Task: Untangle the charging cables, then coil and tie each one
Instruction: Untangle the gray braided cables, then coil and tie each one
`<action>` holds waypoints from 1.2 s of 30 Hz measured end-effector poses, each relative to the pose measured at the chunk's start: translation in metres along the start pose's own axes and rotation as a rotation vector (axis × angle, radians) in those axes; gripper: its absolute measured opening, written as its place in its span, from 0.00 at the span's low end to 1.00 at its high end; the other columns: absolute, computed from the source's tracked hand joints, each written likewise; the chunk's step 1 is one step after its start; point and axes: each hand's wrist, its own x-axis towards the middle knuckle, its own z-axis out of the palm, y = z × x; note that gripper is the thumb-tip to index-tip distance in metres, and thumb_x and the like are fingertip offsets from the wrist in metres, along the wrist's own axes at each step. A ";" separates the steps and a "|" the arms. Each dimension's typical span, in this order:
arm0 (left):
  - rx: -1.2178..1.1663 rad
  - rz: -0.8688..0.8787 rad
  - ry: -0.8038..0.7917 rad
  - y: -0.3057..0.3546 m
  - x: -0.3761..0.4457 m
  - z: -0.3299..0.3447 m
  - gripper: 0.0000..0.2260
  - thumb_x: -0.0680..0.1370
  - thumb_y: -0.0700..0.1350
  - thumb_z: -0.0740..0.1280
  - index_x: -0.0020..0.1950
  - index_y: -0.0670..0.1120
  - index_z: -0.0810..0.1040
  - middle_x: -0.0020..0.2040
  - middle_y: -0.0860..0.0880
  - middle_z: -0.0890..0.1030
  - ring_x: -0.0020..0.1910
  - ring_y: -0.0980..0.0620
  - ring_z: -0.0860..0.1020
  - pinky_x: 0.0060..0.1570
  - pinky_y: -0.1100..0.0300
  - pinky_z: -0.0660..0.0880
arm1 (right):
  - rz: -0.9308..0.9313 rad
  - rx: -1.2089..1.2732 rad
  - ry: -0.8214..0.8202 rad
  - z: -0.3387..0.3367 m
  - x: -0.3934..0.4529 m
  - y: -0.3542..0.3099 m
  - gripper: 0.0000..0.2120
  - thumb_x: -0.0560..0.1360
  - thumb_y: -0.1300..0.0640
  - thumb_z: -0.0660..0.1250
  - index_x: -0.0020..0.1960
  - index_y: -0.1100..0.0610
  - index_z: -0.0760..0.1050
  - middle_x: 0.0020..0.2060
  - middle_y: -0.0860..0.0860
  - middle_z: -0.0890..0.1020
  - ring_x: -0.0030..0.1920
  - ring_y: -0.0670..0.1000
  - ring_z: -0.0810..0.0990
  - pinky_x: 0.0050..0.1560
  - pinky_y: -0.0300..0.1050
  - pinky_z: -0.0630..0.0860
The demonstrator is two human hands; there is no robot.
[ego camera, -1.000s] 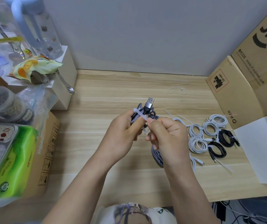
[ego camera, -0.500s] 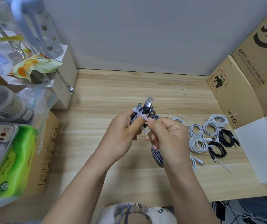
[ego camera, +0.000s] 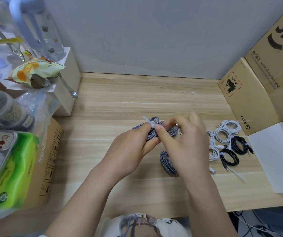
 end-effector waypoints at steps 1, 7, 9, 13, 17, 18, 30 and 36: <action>0.017 0.031 -0.020 0.000 0.000 0.002 0.15 0.79 0.60 0.53 0.59 0.55 0.68 0.48 0.55 0.80 0.47 0.50 0.77 0.44 0.54 0.72 | -0.044 -0.048 0.038 -0.001 0.002 -0.001 0.09 0.69 0.45 0.69 0.44 0.49 0.79 0.41 0.45 0.69 0.44 0.44 0.66 0.43 0.38 0.61; 0.116 0.115 -0.069 0.002 -0.001 0.016 0.14 0.80 0.56 0.55 0.63 0.53 0.67 0.53 0.52 0.80 0.49 0.47 0.77 0.47 0.50 0.73 | -0.070 -0.129 -0.212 0.000 0.015 0.001 0.07 0.71 0.42 0.66 0.37 0.42 0.78 0.46 0.39 0.74 0.55 0.44 0.68 0.52 0.42 0.50; 0.098 0.120 -0.066 -0.001 -0.002 0.019 0.13 0.80 0.56 0.56 0.61 0.53 0.65 0.51 0.50 0.80 0.49 0.45 0.77 0.47 0.49 0.74 | -0.048 0.010 -0.183 0.001 0.014 0.000 0.06 0.70 0.45 0.66 0.34 0.41 0.74 0.42 0.38 0.77 0.54 0.42 0.70 0.54 0.43 0.52; 0.135 0.107 -0.092 -0.010 -0.002 0.021 0.15 0.79 0.58 0.56 0.58 0.49 0.67 0.49 0.48 0.79 0.49 0.42 0.75 0.47 0.49 0.73 | 0.036 0.415 -0.161 -0.006 0.013 -0.003 0.09 0.73 0.55 0.66 0.34 0.48 0.74 0.33 0.44 0.82 0.40 0.42 0.78 0.49 0.42 0.71; 0.072 0.095 -0.152 -0.009 -0.002 0.026 0.18 0.79 0.57 0.56 0.65 0.48 0.66 0.48 0.46 0.78 0.48 0.42 0.74 0.48 0.49 0.72 | 0.142 0.788 -0.184 -0.014 0.013 -0.008 0.12 0.78 0.66 0.61 0.36 0.58 0.72 0.24 0.52 0.75 0.33 0.53 0.77 0.33 0.32 0.73; 0.047 0.078 -0.174 -0.009 -0.001 0.027 0.19 0.79 0.57 0.57 0.66 0.49 0.65 0.50 0.47 0.78 0.48 0.42 0.75 0.49 0.49 0.72 | 0.146 0.827 -0.186 -0.014 0.011 -0.008 0.12 0.78 0.66 0.61 0.36 0.59 0.71 0.23 0.51 0.73 0.31 0.53 0.77 0.33 0.34 0.74; -0.484 -0.124 -0.137 -0.004 0.011 0.021 0.13 0.79 0.46 0.64 0.36 0.44 0.69 0.29 0.52 0.72 0.29 0.55 0.71 0.29 0.69 0.65 | 0.100 1.227 -0.140 -0.021 0.004 -0.020 0.07 0.66 0.52 0.67 0.30 0.50 0.77 0.26 0.47 0.73 0.22 0.42 0.64 0.24 0.35 0.63; -0.621 -0.152 -0.020 0.004 0.007 0.024 0.14 0.80 0.47 0.62 0.38 0.40 0.71 0.27 0.55 0.71 0.30 0.56 0.71 0.30 0.69 0.64 | 0.092 1.160 -0.227 0.001 0.008 -0.009 0.11 0.68 0.42 0.64 0.35 0.48 0.77 0.25 0.45 0.69 0.24 0.45 0.68 0.22 0.41 0.66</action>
